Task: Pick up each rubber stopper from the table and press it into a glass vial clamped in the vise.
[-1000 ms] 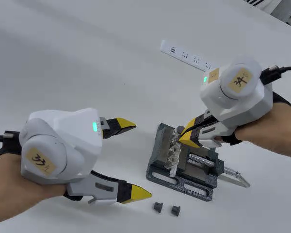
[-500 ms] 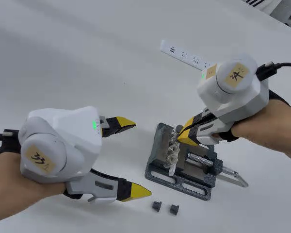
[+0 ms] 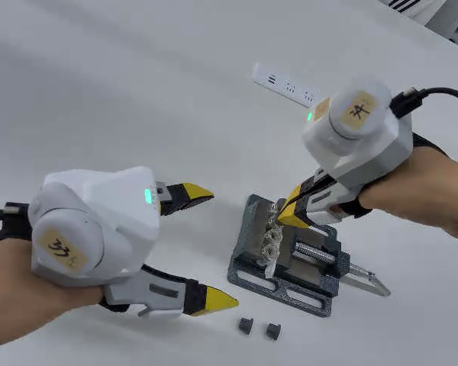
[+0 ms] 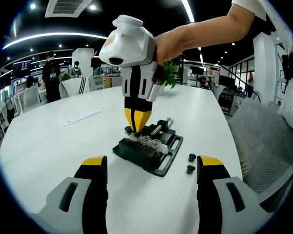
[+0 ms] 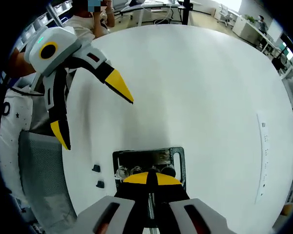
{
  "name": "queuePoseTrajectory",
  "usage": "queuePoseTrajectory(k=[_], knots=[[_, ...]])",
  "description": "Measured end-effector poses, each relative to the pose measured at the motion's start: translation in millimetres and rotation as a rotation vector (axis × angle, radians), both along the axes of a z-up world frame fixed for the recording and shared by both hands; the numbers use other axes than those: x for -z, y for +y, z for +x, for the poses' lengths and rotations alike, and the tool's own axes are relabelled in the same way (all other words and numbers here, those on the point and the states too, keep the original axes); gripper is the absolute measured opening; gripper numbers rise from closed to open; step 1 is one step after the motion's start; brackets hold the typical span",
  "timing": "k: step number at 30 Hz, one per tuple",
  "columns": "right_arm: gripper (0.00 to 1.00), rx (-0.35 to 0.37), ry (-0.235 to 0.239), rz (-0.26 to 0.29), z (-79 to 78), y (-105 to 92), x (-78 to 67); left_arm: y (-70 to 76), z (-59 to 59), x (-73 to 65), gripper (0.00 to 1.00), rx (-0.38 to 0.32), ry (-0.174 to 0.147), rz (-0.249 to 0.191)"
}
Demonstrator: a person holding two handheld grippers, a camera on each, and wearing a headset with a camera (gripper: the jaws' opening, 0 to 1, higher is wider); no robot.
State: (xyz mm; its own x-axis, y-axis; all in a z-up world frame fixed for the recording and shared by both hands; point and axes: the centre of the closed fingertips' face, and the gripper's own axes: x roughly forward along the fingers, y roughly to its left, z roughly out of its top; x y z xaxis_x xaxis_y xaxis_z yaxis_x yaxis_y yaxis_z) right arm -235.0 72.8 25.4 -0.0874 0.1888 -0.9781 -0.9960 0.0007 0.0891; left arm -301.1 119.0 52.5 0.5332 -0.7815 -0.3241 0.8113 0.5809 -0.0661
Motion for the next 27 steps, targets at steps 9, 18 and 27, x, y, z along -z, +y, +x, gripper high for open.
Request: queuePoseTrajectory(k=[9,18,27], knots=[[0.00,-0.027,0.016,-0.033,-3.2,0.2,0.7,-5.3,1.1,-1.7,0.74,0.011,-0.004,0.000],[0.00,-0.033,0.015,-0.064,-2.8,-0.1,1.8,-9.7,1.9,-5.5,0.74,0.024,-0.010,0.010],[0.00,-0.035,0.005,-0.029,-2.2,-0.1,1.2,-11.2,-3.3,-13.5,0.74,0.047,-0.017,0.041]])
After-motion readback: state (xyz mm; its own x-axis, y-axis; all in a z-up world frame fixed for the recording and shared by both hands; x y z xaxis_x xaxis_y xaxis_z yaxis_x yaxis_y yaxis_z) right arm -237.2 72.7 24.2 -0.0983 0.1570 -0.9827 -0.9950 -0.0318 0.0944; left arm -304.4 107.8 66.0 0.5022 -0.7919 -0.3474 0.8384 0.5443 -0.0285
